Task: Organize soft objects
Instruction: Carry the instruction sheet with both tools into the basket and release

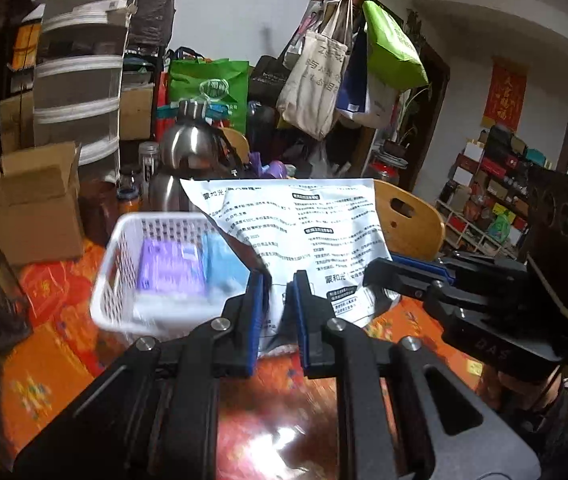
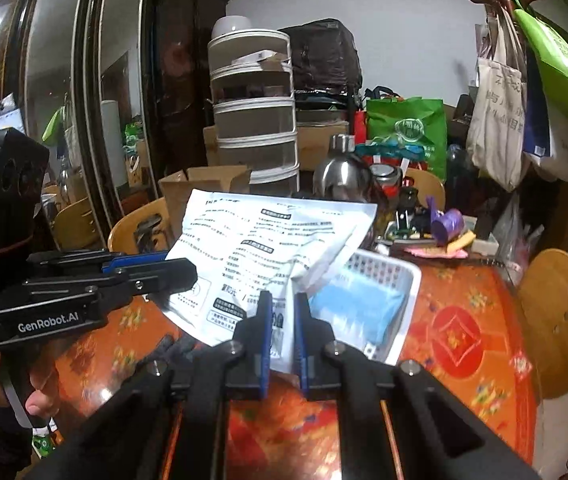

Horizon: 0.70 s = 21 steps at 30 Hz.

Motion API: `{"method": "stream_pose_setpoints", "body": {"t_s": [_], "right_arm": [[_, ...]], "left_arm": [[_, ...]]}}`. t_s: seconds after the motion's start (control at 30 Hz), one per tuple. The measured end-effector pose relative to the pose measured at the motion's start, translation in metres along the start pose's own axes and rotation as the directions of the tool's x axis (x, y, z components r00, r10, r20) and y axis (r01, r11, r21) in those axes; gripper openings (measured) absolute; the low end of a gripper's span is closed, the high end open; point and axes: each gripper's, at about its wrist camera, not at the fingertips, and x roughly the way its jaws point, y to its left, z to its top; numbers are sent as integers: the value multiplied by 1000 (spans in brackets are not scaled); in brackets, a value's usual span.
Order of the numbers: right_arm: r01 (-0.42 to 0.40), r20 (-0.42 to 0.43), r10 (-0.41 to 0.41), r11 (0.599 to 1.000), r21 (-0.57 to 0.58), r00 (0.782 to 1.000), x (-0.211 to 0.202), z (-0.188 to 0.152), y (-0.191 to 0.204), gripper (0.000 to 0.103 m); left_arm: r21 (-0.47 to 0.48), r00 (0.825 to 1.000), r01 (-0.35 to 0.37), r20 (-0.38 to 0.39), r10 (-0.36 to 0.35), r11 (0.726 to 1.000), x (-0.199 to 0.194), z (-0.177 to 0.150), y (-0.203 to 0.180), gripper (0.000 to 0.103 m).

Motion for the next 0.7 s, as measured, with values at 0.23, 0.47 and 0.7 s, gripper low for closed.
{"method": "stream_pose_setpoints", "body": {"t_s": [0.23,0.47,0.7], "right_arm": [[6,-38,-5,1000,28,999,45,23,-30,9],[-4,-77,7,999,40,997,91,22,-42,9],[92,-144,-81,993,73,986,130,2,-58,18]], "left_arm": [[23,999,-36,-39,37,999,52,47,13,13],[10,995,-77,-70,77,997,103,54,37,13],[29,974,-190,-121,193,981,151,42,62,35]]}}
